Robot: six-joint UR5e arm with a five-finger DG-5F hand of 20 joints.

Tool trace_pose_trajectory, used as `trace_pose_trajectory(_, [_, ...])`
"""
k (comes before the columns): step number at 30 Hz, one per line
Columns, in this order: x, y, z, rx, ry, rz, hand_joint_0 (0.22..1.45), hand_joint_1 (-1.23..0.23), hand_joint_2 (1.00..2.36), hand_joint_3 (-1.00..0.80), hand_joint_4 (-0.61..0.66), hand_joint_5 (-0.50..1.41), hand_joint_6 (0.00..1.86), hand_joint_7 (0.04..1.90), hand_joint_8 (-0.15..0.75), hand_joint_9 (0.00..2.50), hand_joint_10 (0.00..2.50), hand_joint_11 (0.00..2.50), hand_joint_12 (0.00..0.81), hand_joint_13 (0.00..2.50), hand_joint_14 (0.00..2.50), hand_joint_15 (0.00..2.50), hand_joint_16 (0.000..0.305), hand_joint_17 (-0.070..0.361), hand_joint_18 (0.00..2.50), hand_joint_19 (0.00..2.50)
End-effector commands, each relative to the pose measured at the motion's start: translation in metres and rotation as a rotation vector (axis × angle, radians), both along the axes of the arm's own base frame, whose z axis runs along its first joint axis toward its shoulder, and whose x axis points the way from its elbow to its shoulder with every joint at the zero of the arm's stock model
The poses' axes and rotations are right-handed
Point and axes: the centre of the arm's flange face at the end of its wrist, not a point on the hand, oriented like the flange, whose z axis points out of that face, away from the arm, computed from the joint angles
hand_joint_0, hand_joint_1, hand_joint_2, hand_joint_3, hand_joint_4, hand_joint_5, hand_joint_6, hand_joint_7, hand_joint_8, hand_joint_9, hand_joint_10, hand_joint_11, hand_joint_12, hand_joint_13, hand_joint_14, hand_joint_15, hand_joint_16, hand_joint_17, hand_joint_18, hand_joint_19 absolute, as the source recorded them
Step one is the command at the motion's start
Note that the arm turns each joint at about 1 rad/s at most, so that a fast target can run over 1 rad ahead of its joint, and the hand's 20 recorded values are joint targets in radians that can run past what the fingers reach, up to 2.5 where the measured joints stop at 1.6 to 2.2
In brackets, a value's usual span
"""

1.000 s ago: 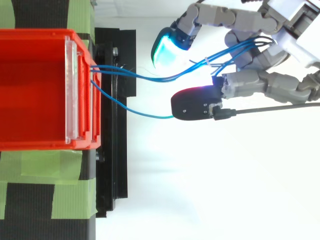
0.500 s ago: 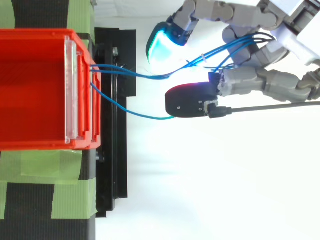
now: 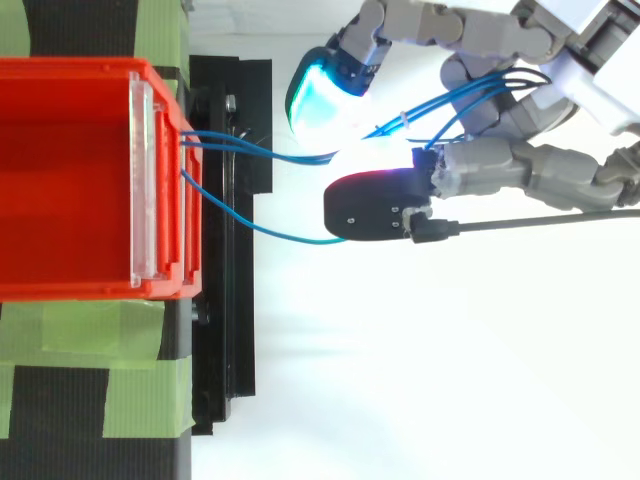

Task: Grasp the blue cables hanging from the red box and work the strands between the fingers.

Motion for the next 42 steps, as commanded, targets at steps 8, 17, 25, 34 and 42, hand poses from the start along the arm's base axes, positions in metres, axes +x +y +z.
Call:
trace_pose_trajectory(8, [0.0034,0.0034,0.0072,0.002,0.006,-0.002,1.04,-0.63,1.01,-0.12,0.29,0.46,0.01,1.28,0.532,1.78,2.5,2.5,0.684,1.96,2.5,1.71,0.243,0.182,2.5,0.6])
trace_pose_trajectory(17, [0.0017,0.0047,0.0048,0.003,0.021,0.002,0.78,-0.56,1.01,-0.82,0.28,0.39,0.01,1.23,0.532,1.78,2.5,2.5,0.684,1.96,2.5,1.71,0.243,0.182,2.5,0.6])
trace_pose_trajectory(25, [-0.0018,0.0065,0.0007,0.008,0.055,0.012,0.85,-0.62,1.01,-0.74,0.28,0.38,0.01,1.23,0.532,1.78,2.5,2.5,0.684,1.96,2.5,1.71,0.243,0.182,2.5,0.6])
trace_pose_trajectory(34, [-0.0017,0.0072,0.0008,0.015,0.05,0.011,0.9,-0.61,1.01,-0.72,0.29,0.4,0.01,1.23,0.532,1.78,2.5,2.5,0.684,1.96,2.5,1.71,0.243,0.182,2.5,0.6])
trace_pose_trajectory(42, [-0.0012,0.0083,0.0016,0.015,0.048,0.013,0.94,-0.61,1.01,-0.62,0.31,0.41,0.01,1.23,0.532,1.78,2.5,2.5,0.684,1.96,2.5,1.71,0.243,0.182,2.5,0.6])
